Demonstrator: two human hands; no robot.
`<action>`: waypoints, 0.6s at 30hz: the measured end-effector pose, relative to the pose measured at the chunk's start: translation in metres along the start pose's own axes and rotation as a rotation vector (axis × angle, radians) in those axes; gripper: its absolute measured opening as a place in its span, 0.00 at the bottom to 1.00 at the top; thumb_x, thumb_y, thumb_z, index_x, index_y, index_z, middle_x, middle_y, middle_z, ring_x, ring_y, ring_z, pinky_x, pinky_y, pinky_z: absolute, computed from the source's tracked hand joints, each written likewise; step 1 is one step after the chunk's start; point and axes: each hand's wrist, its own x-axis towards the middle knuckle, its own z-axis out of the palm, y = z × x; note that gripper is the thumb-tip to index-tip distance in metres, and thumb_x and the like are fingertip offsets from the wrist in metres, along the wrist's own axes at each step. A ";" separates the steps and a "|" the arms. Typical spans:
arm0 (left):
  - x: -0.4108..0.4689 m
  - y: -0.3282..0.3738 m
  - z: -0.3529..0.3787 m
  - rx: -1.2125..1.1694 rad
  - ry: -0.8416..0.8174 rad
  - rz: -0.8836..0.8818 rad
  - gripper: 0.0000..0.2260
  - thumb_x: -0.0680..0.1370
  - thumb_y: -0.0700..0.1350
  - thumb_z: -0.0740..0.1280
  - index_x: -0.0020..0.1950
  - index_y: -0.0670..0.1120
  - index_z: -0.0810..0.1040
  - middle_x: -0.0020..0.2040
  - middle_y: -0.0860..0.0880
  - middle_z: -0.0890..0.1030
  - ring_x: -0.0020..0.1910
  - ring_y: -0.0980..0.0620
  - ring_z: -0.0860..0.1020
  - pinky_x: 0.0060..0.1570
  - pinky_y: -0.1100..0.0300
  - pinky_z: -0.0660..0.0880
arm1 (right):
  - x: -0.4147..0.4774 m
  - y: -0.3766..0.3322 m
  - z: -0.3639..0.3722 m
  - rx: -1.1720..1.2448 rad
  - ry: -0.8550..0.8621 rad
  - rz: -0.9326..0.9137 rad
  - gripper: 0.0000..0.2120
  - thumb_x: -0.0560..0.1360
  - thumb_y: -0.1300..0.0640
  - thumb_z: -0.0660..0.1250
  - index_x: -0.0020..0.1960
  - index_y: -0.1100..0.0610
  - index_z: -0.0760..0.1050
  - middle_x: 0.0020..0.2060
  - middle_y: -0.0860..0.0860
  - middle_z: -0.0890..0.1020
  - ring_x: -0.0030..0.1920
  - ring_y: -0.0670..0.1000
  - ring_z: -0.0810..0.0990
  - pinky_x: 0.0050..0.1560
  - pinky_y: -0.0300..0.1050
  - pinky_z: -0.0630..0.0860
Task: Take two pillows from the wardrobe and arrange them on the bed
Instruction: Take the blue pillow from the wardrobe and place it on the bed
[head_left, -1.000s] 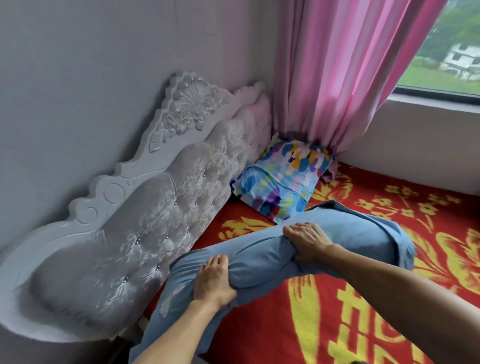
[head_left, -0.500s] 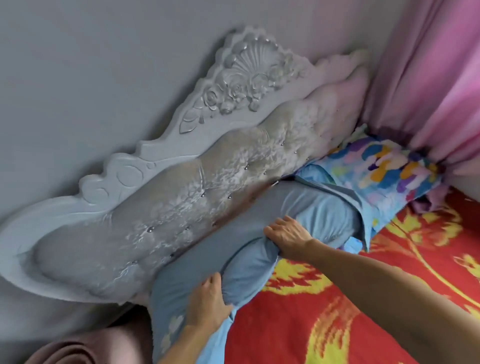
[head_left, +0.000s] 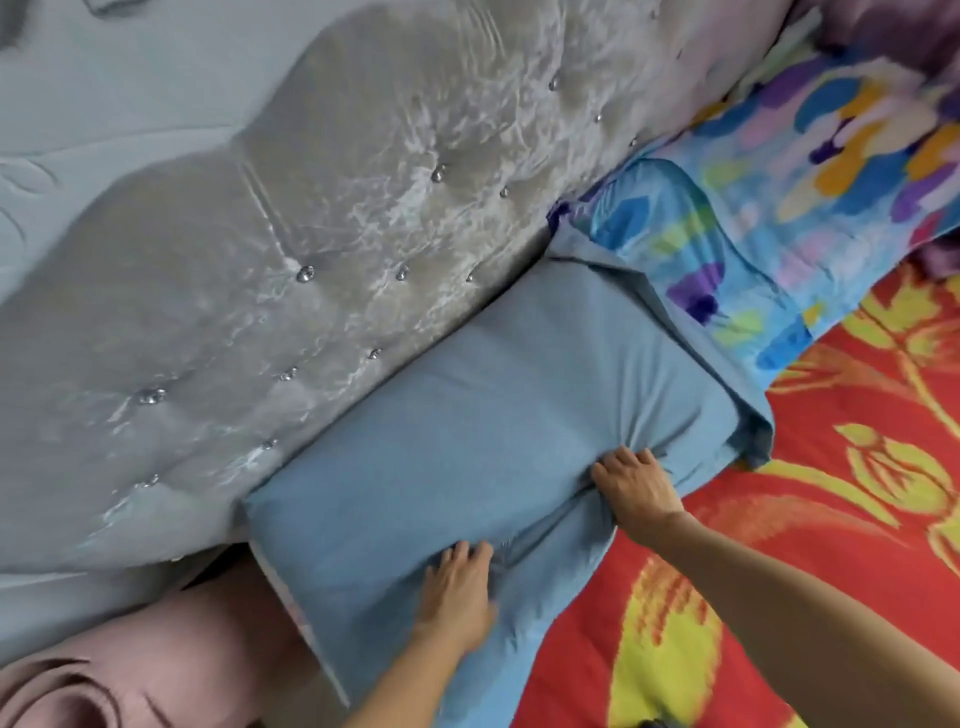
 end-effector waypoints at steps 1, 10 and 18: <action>0.001 -0.006 -0.005 -0.031 -0.042 0.017 0.21 0.72 0.51 0.68 0.62 0.52 0.66 0.63 0.47 0.70 0.66 0.45 0.68 0.62 0.49 0.68 | -0.002 -0.003 0.002 0.021 -0.033 0.020 0.15 0.71 0.58 0.64 0.58 0.53 0.71 0.55 0.50 0.77 0.58 0.55 0.73 0.54 0.50 0.67; -0.009 -0.027 -0.103 -0.021 -0.020 0.164 0.25 0.75 0.51 0.65 0.70 0.50 0.61 0.67 0.45 0.68 0.66 0.43 0.69 0.63 0.48 0.70 | -0.060 -0.014 -0.038 0.404 -0.166 0.516 0.26 0.72 0.52 0.65 0.68 0.48 0.63 0.63 0.52 0.72 0.65 0.56 0.69 0.60 0.55 0.70; 0.020 -0.007 -0.193 0.126 0.092 0.240 0.25 0.78 0.51 0.62 0.72 0.49 0.59 0.69 0.44 0.67 0.67 0.43 0.67 0.65 0.48 0.68 | -0.081 0.036 -0.062 0.746 0.051 0.861 0.23 0.75 0.49 0.66 0.68 0.53 0.66 0.61 0.57 0.75 0.58 0.59 0.76 0.48 0.50 0.73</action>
